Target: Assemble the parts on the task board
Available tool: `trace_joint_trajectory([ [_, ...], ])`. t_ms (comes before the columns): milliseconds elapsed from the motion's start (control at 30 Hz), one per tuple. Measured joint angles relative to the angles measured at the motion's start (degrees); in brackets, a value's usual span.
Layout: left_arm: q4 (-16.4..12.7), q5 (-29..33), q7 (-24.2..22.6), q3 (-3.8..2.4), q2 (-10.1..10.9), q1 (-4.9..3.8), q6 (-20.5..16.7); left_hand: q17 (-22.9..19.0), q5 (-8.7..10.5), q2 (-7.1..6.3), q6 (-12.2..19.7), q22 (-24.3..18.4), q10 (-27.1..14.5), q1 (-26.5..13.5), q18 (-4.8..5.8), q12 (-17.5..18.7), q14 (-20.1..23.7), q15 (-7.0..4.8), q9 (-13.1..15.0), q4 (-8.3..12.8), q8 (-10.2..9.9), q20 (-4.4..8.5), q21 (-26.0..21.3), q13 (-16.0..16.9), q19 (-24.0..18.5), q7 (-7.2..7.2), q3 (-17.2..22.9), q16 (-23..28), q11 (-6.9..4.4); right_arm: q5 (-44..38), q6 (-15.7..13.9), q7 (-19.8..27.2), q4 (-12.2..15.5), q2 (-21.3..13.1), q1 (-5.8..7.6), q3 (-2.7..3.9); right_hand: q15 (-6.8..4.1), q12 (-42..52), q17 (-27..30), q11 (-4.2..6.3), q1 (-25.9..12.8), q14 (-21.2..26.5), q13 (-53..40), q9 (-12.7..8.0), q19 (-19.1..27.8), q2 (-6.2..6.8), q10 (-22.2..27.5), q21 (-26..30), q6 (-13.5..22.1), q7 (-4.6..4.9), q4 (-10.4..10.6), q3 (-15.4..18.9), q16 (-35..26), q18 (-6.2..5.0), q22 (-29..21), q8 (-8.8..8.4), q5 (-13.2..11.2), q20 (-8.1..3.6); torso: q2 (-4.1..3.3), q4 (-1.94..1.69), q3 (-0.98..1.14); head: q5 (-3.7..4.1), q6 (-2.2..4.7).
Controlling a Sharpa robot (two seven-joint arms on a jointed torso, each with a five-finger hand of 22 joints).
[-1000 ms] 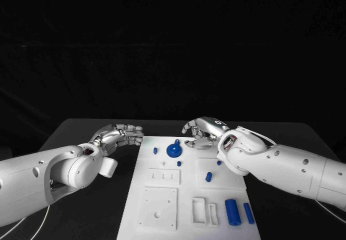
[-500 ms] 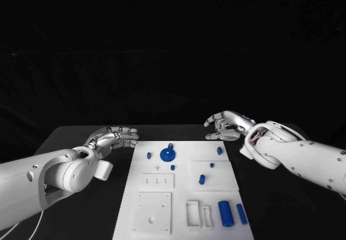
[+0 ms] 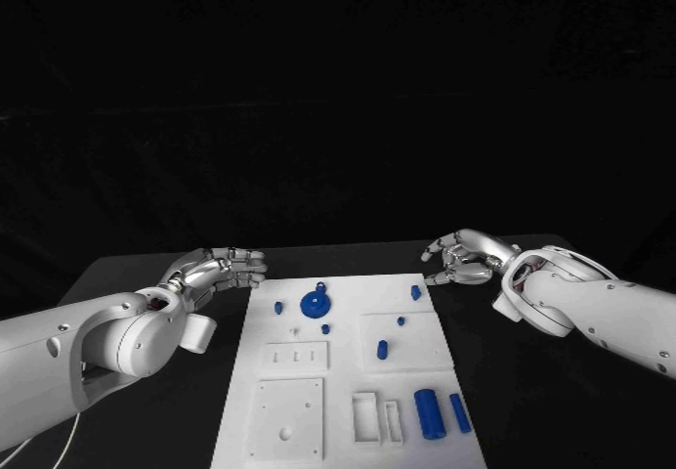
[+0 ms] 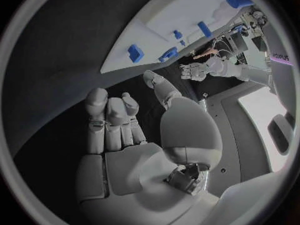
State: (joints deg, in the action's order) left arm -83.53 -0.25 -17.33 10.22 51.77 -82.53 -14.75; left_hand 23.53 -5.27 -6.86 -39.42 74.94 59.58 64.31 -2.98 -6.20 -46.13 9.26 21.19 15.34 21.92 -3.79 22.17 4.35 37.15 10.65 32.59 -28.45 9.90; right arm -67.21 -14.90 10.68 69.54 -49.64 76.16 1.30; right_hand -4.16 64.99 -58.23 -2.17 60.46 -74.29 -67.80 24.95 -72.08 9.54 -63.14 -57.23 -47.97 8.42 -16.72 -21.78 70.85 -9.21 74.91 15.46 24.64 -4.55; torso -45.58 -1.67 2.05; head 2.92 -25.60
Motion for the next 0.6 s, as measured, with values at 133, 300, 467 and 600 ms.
trace_joint_trajectory([
  [133, 0.24, -0.03, 0.00, 0.07, 0.00, 0.00, 0.00, 0.00, 0.00, 0.00, 0.00, 0.00, 0.00, 0.00, 0.00, 0.00, 0.00, 0.00, 0.00, 0.00, 0.00, 0.00, 0.00, 0.00, 0.00, 0.00, 0.00, 0.00, 0.00, 0.34, 0.76, 0.11, -0.56, 0.34, -0.65, 0.00, 0.07, 0.00, 0.00, -0.18, 0.63, 0.07, 0.10, -0.12, 0.33, -0.04, 0.19, 0.23, 0.00, 0.00, -0.06, 0.37, -0.13, 0.01, 0.00, 0.00, 0.28, -0.14, -0.02, 0.04, 0.09, 0.01, -0.16],
  [300, 0.26, -0.08, 0.02, 0.07, 0.00, 0.01, 0.02, 0.01, 0.00, 0.00, 0.00, 0.00, 0.00, 0.00, 0.02, 0.00, 0.00, 0.00, -0.01, 0.00, 0.00, 0.00, 0.00, -0.01, 0.00, 0.00, 0.00, 0.00, 0.00, 0.48, 1.27, 0.18, -1.53, 0.99, -1.53, -0.20, 0.23, 0.00, -0.05, -0.09, 2.16, 0.23, 0.21, -0.24, 0.55, -0.24, 0.28, 0.23, -0.01, 0.01, -0.06, 0.70, -0.13, 0.02, 0.00, -0.07, 0.45, 0.04, -0.04, 0.07, 0.11, -0.07, -0.29],
  [467, 0.25, -0.12, 0.05, 0.07, 0.04, 0.01, 0.02, 0.01, 0.00, 0.00, 0.00, -0.01, 0.00, 0.00, 0.03, 0.00, 0.00, 0.00, -0.01, 0.00, 0.00, 0.00, 0.00, -0.01, 0.00, 0.00, 0.00, 0.01, 0.00, 0.42, 1.66, 0.18, -2.08, 1.55, -1.71, -0.28, 0.27, 0.00, -0.06, -0.12, 3.73, 0.27, 0.31, -0.32, 0.56, -0.41, 0.52, 0.23, -0.01, 0.01, -0.06, 0.70, -0.40, 0.02, 0.00, -0.27, 0.88, 0.05, -0.08, 0.09, 0.08, -0.25, -0.29],
  [600, 0.24, -0.22, 0.06, 0.07, 0.05, 0.01, 0.02, 0.01, 0.00, 0.00, 0.00, -0.01, 0.00, 0.00, 0.04, 0.00, 0.00, 0.00, -0.01, 0.00, 0.00, 0.00, 0.00, -0.01, 0.00, 0.00, 0.00, 0.01, 0.00, 0.40, 1.99, 0.18, -2.21, 1.55, -2.22, -0.39, 0.27, 0.00, -0.06, -0.18, 3.80, 0.28, 0.31, -0.38, 0.75, -0.33, 0.59, 0.23, -0.01, 0.01, -0.06, 0.70, -0.41, 0.02, 0.00, -0.27, 0.88, 0.25, -0.10, 0.10, -0.04, -0.31, -0.62],
])
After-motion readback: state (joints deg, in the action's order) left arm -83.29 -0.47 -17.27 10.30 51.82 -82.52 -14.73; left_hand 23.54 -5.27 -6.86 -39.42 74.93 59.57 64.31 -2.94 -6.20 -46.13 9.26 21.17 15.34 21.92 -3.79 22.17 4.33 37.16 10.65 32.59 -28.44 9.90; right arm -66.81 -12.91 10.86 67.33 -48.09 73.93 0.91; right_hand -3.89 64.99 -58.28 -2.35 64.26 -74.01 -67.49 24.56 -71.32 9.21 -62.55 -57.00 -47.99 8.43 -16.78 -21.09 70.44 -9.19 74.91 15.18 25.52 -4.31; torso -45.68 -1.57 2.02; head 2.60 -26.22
